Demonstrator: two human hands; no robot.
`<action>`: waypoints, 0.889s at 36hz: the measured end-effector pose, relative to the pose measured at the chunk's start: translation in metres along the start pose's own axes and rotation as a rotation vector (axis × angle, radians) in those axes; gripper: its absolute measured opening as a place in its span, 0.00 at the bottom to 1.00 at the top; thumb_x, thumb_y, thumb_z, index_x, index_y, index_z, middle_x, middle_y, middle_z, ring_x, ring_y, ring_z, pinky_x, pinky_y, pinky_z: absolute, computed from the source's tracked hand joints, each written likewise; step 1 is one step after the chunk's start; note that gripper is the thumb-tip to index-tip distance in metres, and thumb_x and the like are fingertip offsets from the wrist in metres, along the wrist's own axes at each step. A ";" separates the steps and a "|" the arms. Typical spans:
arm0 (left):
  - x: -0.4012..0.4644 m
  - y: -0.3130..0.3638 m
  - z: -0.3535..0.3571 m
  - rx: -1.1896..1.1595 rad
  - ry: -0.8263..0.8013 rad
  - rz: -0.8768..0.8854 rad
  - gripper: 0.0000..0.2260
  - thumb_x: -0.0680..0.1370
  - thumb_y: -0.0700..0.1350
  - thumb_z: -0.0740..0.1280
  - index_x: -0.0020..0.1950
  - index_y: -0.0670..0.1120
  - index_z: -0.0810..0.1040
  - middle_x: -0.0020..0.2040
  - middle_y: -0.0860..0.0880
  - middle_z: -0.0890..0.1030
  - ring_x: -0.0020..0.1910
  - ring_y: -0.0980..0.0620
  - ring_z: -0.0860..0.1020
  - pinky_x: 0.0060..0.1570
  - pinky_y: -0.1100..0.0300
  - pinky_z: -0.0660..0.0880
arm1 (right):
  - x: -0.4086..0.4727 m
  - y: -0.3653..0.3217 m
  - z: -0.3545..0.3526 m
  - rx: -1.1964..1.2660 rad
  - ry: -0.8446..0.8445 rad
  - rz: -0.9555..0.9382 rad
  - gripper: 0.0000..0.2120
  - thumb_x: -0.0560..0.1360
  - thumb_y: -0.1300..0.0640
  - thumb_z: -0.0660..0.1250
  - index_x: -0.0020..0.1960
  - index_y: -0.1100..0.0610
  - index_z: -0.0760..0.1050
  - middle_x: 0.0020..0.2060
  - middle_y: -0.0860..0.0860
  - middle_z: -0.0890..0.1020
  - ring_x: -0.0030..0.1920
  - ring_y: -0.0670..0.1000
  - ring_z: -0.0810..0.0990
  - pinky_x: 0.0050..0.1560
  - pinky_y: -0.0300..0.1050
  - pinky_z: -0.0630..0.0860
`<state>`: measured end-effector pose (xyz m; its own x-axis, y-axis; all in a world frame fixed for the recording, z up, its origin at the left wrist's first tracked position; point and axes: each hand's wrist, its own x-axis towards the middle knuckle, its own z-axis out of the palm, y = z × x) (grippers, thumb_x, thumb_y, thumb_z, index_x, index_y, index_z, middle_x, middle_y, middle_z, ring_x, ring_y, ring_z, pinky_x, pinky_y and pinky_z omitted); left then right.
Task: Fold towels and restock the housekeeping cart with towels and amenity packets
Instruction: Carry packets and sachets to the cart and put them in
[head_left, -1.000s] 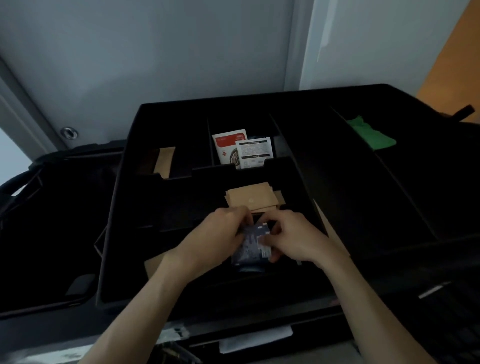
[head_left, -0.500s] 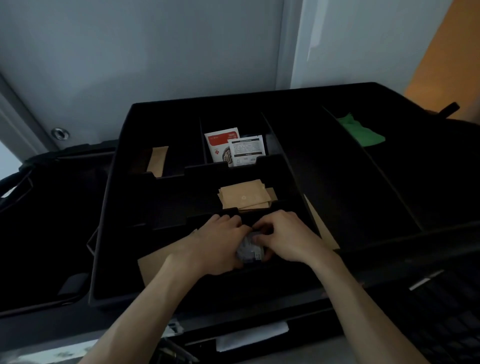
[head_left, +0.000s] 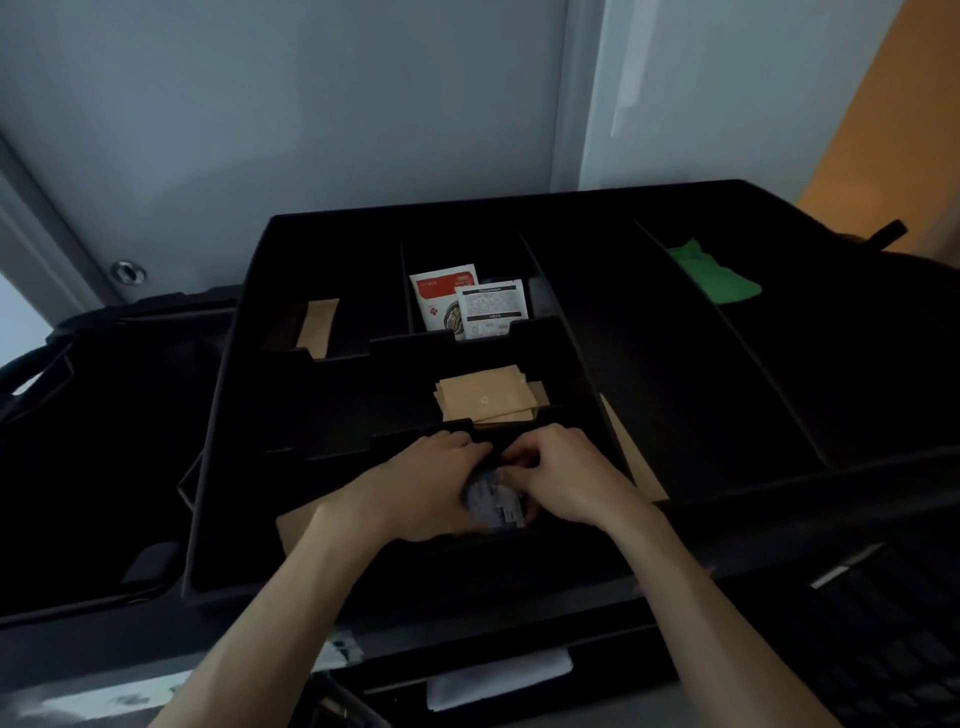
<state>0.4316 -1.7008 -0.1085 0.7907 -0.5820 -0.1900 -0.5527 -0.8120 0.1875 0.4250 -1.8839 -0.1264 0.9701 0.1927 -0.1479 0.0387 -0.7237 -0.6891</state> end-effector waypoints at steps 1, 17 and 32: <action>-0.001 -0.001 -0.003 -0.044 -0.005 -0.012 0.37 0.75 0.61 0.71 0.79 0.49 0.62 0.67 0.50 0.71 0.67 0.52 0.68 0.69 0.59 0.66 | 0.000 0.000 0.000 0.021 0.024 0.006 0.12 0.77 0.50 0.69 0.59 0.53 0.81 0.45 0.46 0.84 0.34 0.42 0.83 0.34 0.33 0.77; -0.052 0.013 -0.003 -1.307 0.877 -0.139 0.12 0.83 0.51 0.62 0.61 0.49 0.82 0.55 0.51 0.85 0.55 0.52 0.83 0.55 0.58 0.80 | -0.018 -0.050 0.012 0.471 0.370 -0.249 0.11 0.80 0.50 0.66 0.58 0.52 0.81 0.50 0.43 0.85 0.53 0.39 0.81 0.56 0.35 0.77; -0.140 0.103 0.027 -1.194 1.352 -0.426 0.15 0.82 0.54 0.62 0.60 0.48 0.82 0.55 0.50 0.85 0.55 0.50 0.83 0.61 0.48 0.77 | -0.084 -0.071 0.032 0.783 0.060 -0.494 0.15 0.81 0.47 0.61 0.59 0.52 0.81 0.51 0.46 0.85 0.54 0.46 0.84 0.59 0.49 0.78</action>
<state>0.2574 -1.7040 -0.0884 0.7882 0.5427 0.2902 -0.3027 -0.0688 0.9506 0.3328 -1.8279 -0.0878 0.8981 0.3095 0.3124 0.2995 0.0897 -0.9499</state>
